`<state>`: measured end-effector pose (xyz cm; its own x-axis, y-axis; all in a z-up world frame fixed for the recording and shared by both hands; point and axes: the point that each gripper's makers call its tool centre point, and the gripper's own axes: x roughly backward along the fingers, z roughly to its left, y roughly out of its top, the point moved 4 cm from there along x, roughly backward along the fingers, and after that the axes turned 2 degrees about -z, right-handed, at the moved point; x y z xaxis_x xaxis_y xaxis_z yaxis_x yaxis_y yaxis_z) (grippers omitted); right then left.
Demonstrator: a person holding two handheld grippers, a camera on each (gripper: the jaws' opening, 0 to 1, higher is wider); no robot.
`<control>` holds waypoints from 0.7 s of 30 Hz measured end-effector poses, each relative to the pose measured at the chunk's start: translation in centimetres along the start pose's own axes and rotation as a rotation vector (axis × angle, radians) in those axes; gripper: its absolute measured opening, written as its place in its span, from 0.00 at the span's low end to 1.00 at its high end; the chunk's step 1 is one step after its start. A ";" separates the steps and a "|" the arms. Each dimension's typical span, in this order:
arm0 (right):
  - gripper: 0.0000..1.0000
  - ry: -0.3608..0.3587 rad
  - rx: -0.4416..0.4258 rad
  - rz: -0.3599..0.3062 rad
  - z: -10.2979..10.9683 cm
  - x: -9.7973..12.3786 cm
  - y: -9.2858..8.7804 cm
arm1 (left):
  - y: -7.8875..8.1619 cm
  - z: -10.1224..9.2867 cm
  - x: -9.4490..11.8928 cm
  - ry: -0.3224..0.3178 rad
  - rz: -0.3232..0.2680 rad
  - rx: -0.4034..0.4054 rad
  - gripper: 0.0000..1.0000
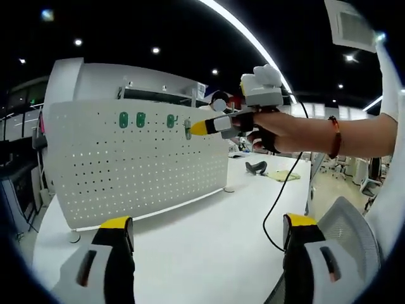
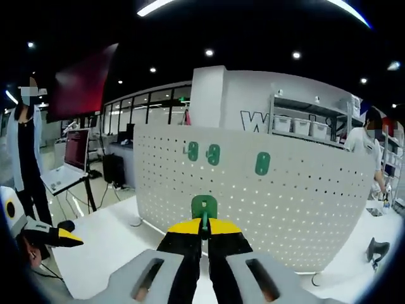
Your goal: Insert the hook assembly into the mounting plate slot until the hook locks in place.
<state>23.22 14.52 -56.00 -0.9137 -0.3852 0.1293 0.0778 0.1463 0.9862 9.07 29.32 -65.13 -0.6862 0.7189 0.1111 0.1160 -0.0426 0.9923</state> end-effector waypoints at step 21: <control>0.01 -0.060 -0.042 -0.048 -1.5 -2.7 2.6 | 0.3 0.4 0.3 0.003 0.001 -0.010 1.00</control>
<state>26.54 14.56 -53.62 -0.9390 -0.3355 0.0761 0.0484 0.0905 0.9947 9.14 29.80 -64.81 -0.6885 0.7165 0.1120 0.1092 -0.0503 0.9927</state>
